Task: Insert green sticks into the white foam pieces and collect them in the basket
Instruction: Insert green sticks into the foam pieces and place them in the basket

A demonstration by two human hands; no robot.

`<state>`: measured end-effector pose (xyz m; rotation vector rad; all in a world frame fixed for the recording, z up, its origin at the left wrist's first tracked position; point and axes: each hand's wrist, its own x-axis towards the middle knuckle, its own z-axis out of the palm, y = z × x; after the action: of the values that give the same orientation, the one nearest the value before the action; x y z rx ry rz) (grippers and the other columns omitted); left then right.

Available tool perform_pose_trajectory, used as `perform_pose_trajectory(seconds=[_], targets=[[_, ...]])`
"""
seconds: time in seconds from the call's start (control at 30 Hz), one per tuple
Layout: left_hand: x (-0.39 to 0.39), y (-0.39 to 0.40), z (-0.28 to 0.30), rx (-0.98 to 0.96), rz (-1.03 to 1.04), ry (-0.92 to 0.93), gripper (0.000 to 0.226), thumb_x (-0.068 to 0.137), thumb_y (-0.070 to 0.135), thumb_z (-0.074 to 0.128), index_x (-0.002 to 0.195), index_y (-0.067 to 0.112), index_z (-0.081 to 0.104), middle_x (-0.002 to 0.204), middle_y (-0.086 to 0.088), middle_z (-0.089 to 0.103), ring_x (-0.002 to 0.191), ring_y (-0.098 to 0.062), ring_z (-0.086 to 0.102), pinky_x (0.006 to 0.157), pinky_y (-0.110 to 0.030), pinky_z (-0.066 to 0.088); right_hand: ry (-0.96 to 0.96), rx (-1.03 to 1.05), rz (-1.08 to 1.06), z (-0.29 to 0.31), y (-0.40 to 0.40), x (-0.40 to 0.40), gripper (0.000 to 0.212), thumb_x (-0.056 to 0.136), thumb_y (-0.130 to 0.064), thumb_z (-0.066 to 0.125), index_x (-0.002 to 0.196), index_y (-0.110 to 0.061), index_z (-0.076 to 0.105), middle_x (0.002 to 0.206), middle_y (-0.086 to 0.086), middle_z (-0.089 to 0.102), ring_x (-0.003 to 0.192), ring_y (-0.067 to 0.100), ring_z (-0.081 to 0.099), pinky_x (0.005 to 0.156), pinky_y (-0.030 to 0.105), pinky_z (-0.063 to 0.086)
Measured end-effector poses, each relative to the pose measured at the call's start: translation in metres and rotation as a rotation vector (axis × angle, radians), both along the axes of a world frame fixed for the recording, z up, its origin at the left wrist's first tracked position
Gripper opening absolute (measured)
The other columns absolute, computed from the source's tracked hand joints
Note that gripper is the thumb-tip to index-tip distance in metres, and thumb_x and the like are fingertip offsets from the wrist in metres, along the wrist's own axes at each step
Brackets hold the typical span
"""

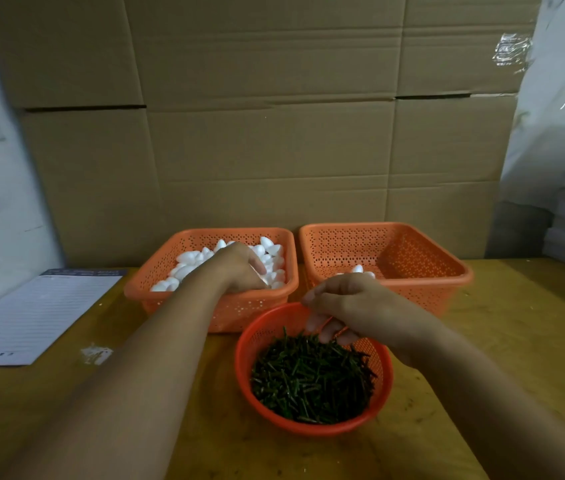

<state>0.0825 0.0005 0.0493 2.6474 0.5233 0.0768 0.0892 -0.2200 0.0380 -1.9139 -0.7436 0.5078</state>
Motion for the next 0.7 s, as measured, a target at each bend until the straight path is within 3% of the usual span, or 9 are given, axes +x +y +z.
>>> perform_pose_trajectory(seconds=[0.07, 0.17, 0.27, 0.4, 0.57, 0.7], targets=[[-0.002, 0.009, -0.006, -0.146, -0.034, -0.211, 0.027, 0.082, 0.019, 0.08, 0.101, 0.033, 0.068, 0.125, 0.002, 0.067, 0.12, -0.012, 0.059, 0.107, -0.038, 0.044, -0.004, -0.011, 0.005, -0.001, 0.0, 0.001, 0.016, 0.102, -0.026, 0.053, 0.104, -0.019, 0.067, 0.083, -0.003, 0.077, 0.065, 0.005, 0.067, 0.054, 0.016, 0.048], [-0.015, 0.013, -0.01, -0.306, -0.151, -0.467, 0.031, 0.083, 0.01, 0.077, 0.099, 0.036, 0.068, 0.103, 0.013, 0.071, 0.096, 0.002, 0.067, 0.088, -0.026, 0.052, -0.016, -0.028, 0.009, -0.002, 0.001, 0.001, 0.015, 0.102, -0.026, 0.053, 0.102, -0.021, 0.067, 0.084, -0.003, 0.077, 0.065, 0.004, 0.067, 0.053, 0.015, 0.047], [-0.034, 0.007, -0.012, -0.476, -0.301, -0.572, 0.036, 0.086, 0.008, 0.077, 0.109, 0.034, 0.07, 0.106, 0.011, 0.072, 0.098, -0.006, 0.071, 0.082, -0.028, 0.057, -0.031, -0.043, 0.01, -0.004, 0.0, 0.002, 0.014, 0.102, -0.025, 0.053, 0.101, -0.022, 0.067, 0.086, -0.001, 0.077, 0.065, 0.005, 0.067, 0.053, 0.015, 0.048], [-0.057, -0.002, -0.008, -0.567, -0.409, -0.636, 0.041, 0.085, -0.006, 0.073, 0.108, 0.028, 0.072, 0.107, 0.009, 0.073, 0.1, -0.009, 0.072, 0.076, -0.02, 0.055, -0.051, -0.076, 0.018, -0.004, -0.001, 0.003, 0.014, 0.102, -0.024, 0.053, 0.102, -0.023, 0.067, 0.088, 0.001, 0.076, 0.066, 0.005, 0.067, 0.056, 0.016, 0.05], [-0.079, -0.014, 0.008, -0.538, -0.519, -0.698, 0.054, 0.08, -0.015, 0.072, 0.111, 0.029, 0.07, 0.103, 0.01, 0.073, 0.105, -0.012, 0.07, 0.085, -0.021, 0.055, -0.081, -0.125, 0.035, -0.006, -0.001, 0.002, 0.014, 0.102, -0.025, 0.053, 0.104, -0.024, 0.067, 0.09, 0.0, 0.076, 0.07, 0.006, 0.068, 0.06, 0.018, 0.053], [-0.09, -0.027, 0.02, -0.485, -0.595, -0.734, 0.06, 0.075, -0.004, 0.073, 0.115, 0.041, 0.069, 0.099, 0.012, 0.069, 0.106, -0.014, 0.069, 0.09, -0.024, 0.053, -0.094, -0.143, 0.038, -0.007, 0.0, 0.0, 0.013, 0.101, -0.025, 0.054, 0.106, -0.024, 0.066, 0.092, 0.001, 0.076, 0.071, 0.007, 0.068, 0.061, 0.019, 0.053]])
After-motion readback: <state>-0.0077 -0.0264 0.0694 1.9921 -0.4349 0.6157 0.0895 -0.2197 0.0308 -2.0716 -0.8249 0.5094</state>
